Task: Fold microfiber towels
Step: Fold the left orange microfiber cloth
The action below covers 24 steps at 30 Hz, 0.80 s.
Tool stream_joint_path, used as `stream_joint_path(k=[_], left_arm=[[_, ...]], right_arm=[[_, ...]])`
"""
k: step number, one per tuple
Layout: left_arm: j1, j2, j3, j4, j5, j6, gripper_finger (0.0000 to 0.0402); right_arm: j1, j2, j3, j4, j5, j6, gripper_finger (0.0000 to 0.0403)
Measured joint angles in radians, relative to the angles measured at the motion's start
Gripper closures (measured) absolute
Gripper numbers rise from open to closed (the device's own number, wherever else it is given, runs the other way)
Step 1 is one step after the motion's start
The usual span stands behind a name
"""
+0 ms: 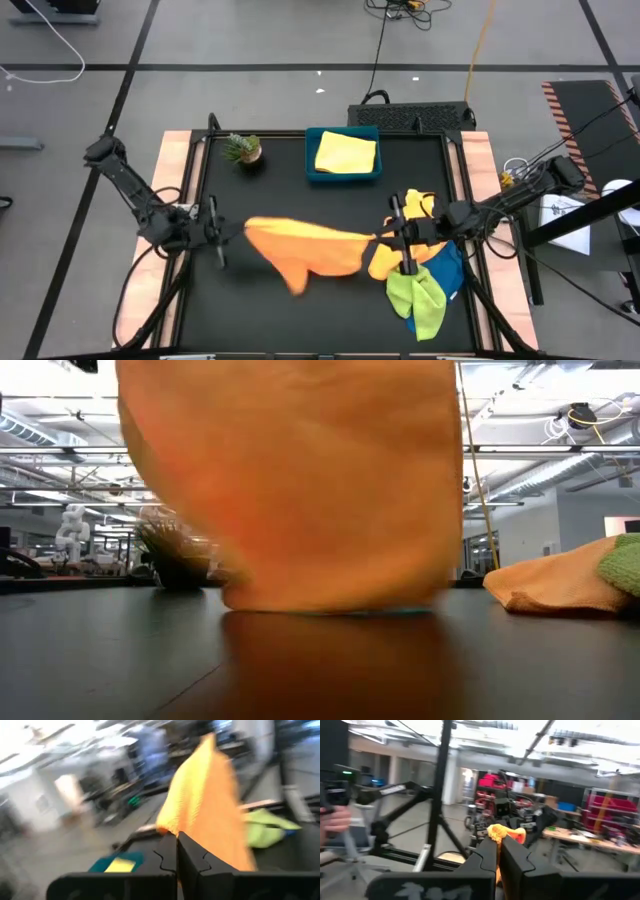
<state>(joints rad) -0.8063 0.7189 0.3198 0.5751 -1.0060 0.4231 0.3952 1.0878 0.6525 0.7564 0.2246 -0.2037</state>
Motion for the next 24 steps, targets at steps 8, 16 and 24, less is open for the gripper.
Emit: stream_joint_path(k=[8,16,24], left_arm=[[-0.033,0.001,0.0,0.079,0.105,-0.035,0.0401],[-0.083,0.001,0.0,0.274,0.211,-0.104,0.0401],[-0.084,0.001,0.0,0.27,-0.121,-0.12,0.0397]], right_arm=[[0.0,0.0,0.0,0.02,0.004,0.041,0.0403],[-0.005,-0.003,0.0,0.082,-0.061,0.179,0.0403],[-0.099,-0.032,0.001,-0.022,0.05,0.284,0.0403]])
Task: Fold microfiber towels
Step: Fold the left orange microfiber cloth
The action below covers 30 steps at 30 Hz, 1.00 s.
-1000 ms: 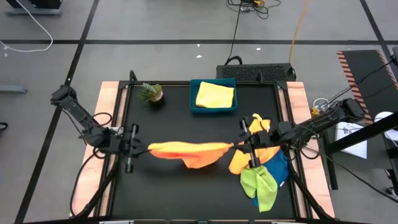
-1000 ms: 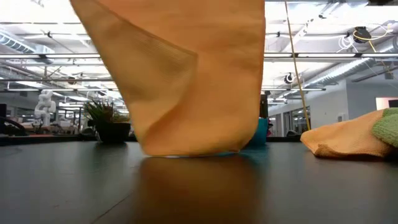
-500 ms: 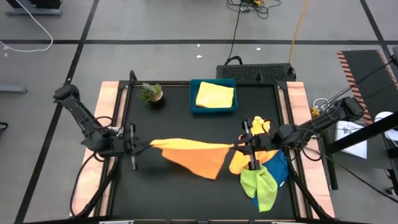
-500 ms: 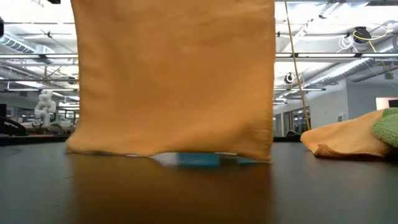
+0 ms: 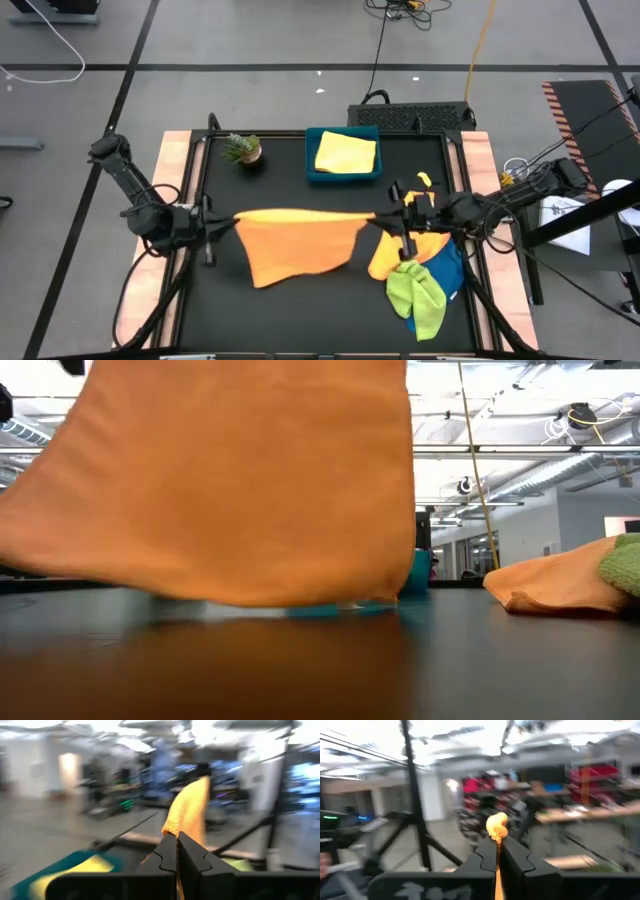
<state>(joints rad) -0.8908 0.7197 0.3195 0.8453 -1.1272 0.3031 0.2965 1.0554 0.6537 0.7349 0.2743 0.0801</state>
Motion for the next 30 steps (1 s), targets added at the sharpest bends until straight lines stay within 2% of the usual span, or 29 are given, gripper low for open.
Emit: stream_joint_path(k=[5,10,13,16,21,27,30], left_arm=[[0.04,0.0,0.0,-0.124,-0.249,-0.046,0.0385],[0.125,-0.001,0.0,-0.336,-0.28,-0.176,0.0398],[0.19,-0.001,0.0,-0.478,-0.235,-0.274,0.0393],[0.257,-0.001,0.0,-0.588,-0.145,-0.337,0.0386],[0.33,-0.001,0.0,-0.604,-0.032,-0.333,0.0397],[0.393,-0.001,0.0,-0.656,-0.006,-0.342,0.0389],[0.394,-0.001,-0.001,-0.59,0.107,-0.322,0.0397]], right_arm=[[-0.111,0.001,0.0,-0.164,0.13,0.051,0.0403],[-0.244,0.02,-0.01,-0.223,0.14,0.086,0.0403],[-0.305,0.049,-0.017,-0.226,0.135,0.091,0.0403],[-0.35,0.081,-0.019,-0.229,0.067,0.094,0.0403],[-0.369,0.105,-0.019,-0.166,-0.069,0.11,0.0403],[-0.368,0.105,-0.019,-0.158,-0.067,0.072,0.0403],[-0.356,0.104,-0.019,-0.132,-0.131,0.109,0.0403]])
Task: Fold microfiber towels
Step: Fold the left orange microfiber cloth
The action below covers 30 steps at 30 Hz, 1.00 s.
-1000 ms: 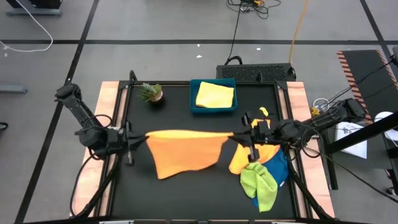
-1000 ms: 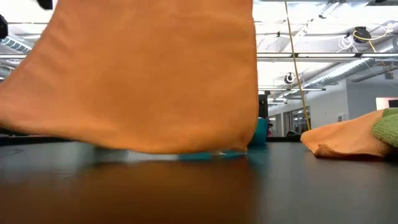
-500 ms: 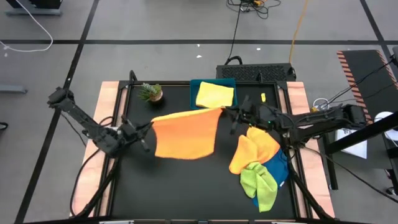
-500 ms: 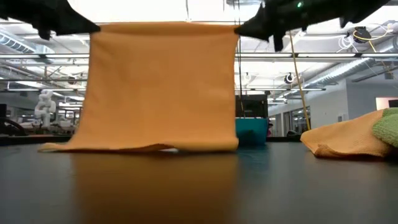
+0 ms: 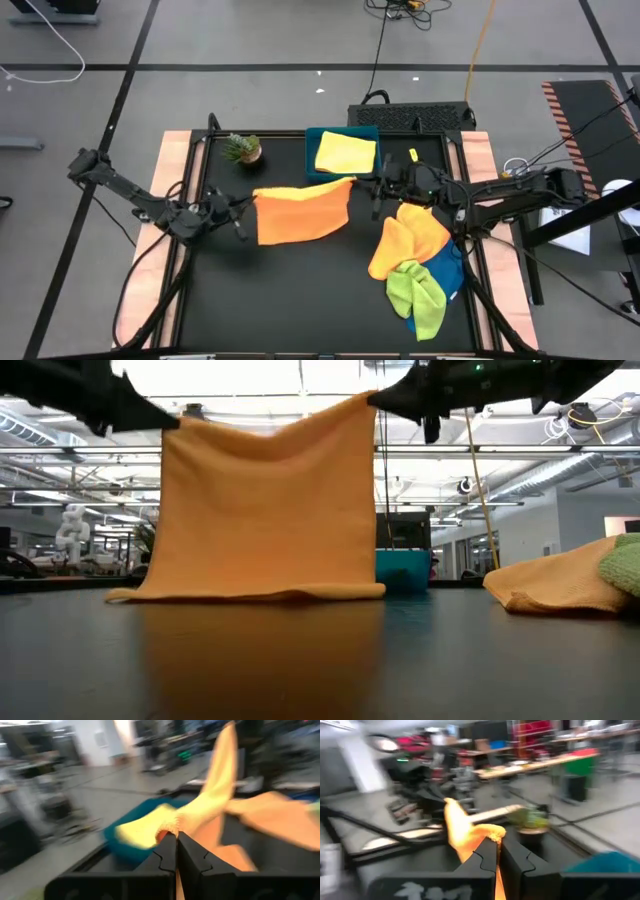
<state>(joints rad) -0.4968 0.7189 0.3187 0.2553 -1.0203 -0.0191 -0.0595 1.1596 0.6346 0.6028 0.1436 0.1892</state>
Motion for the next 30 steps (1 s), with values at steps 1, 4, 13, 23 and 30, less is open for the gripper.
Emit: stream_joint_path(k=[1,4,13,23,30], left_arm=[[-0.004,0.0,0.0,0.039,0.053,0.009,0.0397],[-0.026,0.0,0.0,0.165,0.248,0.055,0.0395],[-0.134,0.0,0.0,0.4,0.75,0.066,0.0395],[-0.206,0.0,0.0,0.462,0.404,0.066,0.0398],[-0.156,0.0,0.0,0.124,0.229,-0.083,0.0392]], right_arm=[[0.008,-0.002,0.0,0.019,-0.05,0.017,0.0403],[0.041,-0.006,0.0,0.121,-0.215,0.093,0.0403],[0.238,-0.005,0.0,0.361,-0.462,0.246,0.0403],[0.325,-0.005,0.0,0.398,-0.38,0.245,0.0403],[0.242,-0.005,0.0,0.112,-0.149,0.218,0.0403]])
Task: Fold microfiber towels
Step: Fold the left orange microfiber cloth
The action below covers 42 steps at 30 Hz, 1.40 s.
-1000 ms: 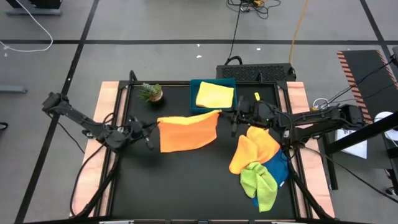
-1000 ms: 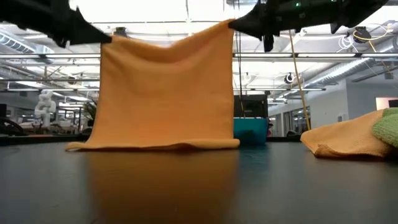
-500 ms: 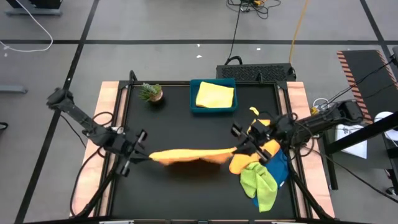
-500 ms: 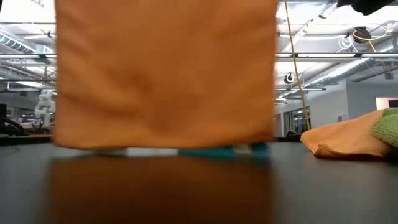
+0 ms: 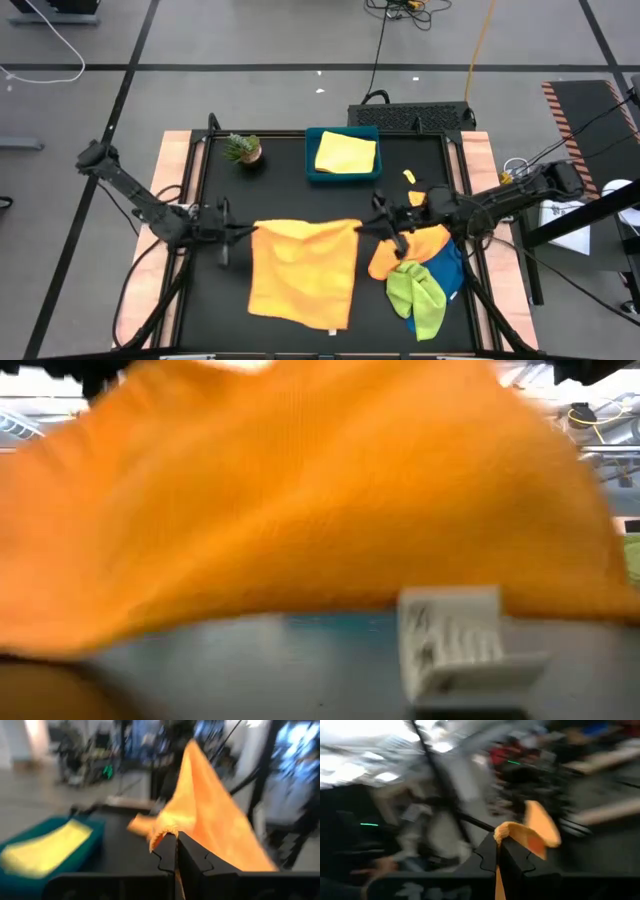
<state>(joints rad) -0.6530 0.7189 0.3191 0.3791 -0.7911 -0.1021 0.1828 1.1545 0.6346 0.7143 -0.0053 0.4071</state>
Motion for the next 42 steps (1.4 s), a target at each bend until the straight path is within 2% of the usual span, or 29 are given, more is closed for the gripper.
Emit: stream_joint_path(k=[6,9,13,17,24,27,29,38,42], left_arm=[[0.096,0.001,0.0,-0.344,-0.004,-0.208,0.0392],[0.145,0.001,-0.019,-0.406,-0.024,-0.238,0.0395],[0.221,0.001,-0.087,-0.368,-0.018,-0.237,0.0395],[0.279,0.001,-0.181,-0.259,0.015,-0.215,0.0393],[0.311,0.001,-0.292,-0.01,0.16,-0.101,0.0396],[0.307,0.001,-0.299,0.017,0.251,-0.037,0.0398],[0.295,0.001,-0.299,0.016,0.274,-0.013,0.0397],[0.199,0.001,-0.299,0.016,0.278,-0.009,0.0399],[0.139,0.008,-0.299,0.04,0.234,-0.009,0.04]], right_arm=[[-0.081,0.001,0.0,-0.233,0.227,-0.055,0.0403],[-0.124,0.012,0.0,-0.294,0.273,-0.07,0.0403],[-0.174,0.055,0.0,-0.307,0.269,-0.08,0.0403],[-0.198,0.127,0.0,-0.309,0.265,-0.101,0.0403],[-0.188,0.199,0.0,-0.309,0.239,-0.174,0.0403],[-0.177,0.202,0.0,-0.313,0.182,-0.207,0.0403],[-0.162,0.202,0.0,-0.323,0.146,-0.227,0.0403],[-0.07,0.202,-0.014,-0.374,0.096,-0.27,0.0403],[-0.042,0.202,-0.059,-0.334,0.094,-0.27,0.0403]])
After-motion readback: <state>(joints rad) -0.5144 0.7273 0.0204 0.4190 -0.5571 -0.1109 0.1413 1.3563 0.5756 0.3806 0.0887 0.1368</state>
